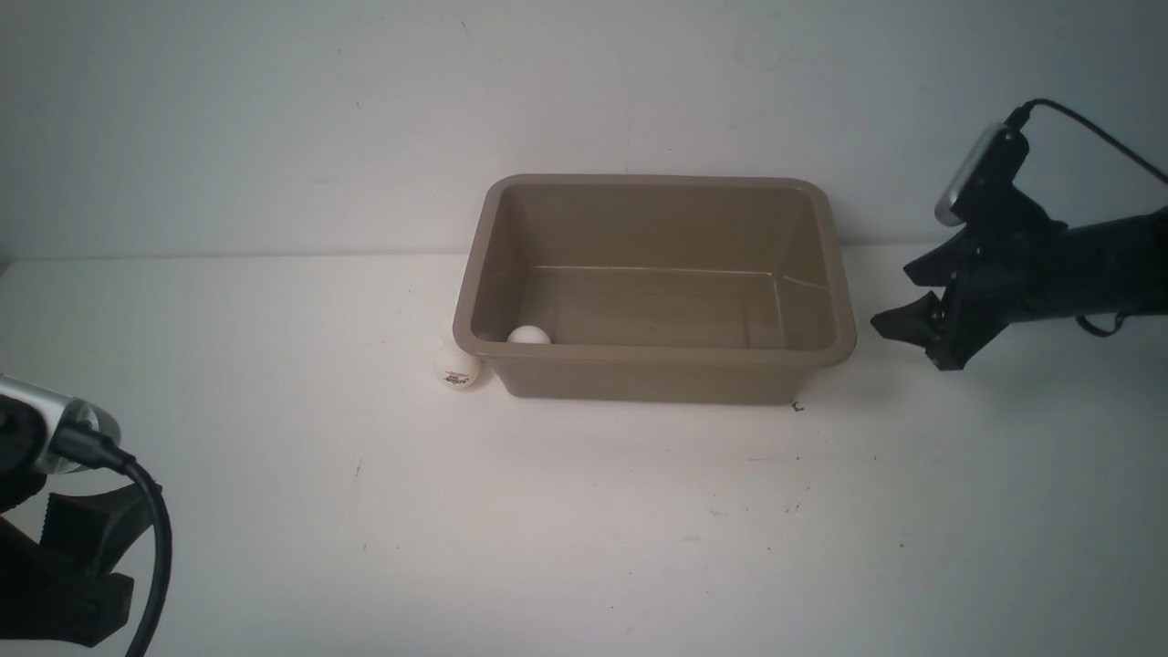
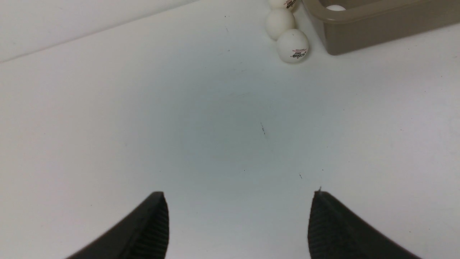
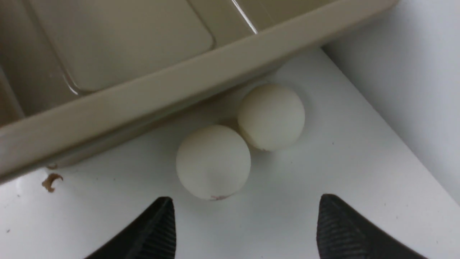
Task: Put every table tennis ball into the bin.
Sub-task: Use the right arm to clamp the table tennis ball closest to it
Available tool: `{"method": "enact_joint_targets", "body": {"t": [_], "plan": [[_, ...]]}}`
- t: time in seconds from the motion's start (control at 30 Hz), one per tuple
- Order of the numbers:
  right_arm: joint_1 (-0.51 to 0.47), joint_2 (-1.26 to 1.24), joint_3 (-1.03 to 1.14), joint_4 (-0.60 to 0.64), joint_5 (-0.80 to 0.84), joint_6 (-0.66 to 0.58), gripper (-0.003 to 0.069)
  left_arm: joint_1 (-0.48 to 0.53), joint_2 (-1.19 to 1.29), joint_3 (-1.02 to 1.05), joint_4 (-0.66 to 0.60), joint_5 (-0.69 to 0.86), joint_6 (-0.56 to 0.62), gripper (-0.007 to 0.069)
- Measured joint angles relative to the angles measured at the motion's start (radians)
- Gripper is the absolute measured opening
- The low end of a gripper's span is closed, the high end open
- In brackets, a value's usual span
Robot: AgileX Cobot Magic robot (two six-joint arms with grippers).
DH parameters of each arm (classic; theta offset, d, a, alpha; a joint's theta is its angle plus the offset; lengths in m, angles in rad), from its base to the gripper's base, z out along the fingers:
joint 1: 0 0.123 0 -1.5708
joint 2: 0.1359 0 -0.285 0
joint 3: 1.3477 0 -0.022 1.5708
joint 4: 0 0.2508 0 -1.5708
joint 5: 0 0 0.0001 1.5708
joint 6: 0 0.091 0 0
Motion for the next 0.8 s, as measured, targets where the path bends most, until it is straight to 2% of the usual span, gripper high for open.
{"method": "enact_joint_targets", "body": {"t": [0.47,0.8], "plan": [[0.024,0.078,-0.001,0.131,0.042,-0.117,0.0480,0.000,0.000,0.000,0.000,0.000,0.000,0.0468],[0.051,0.123,-0.002,0.247,-0.011,-0.190,0.0480,0.000,0.000,0.000,0.000,0.001,0.000,0.0468]]}}
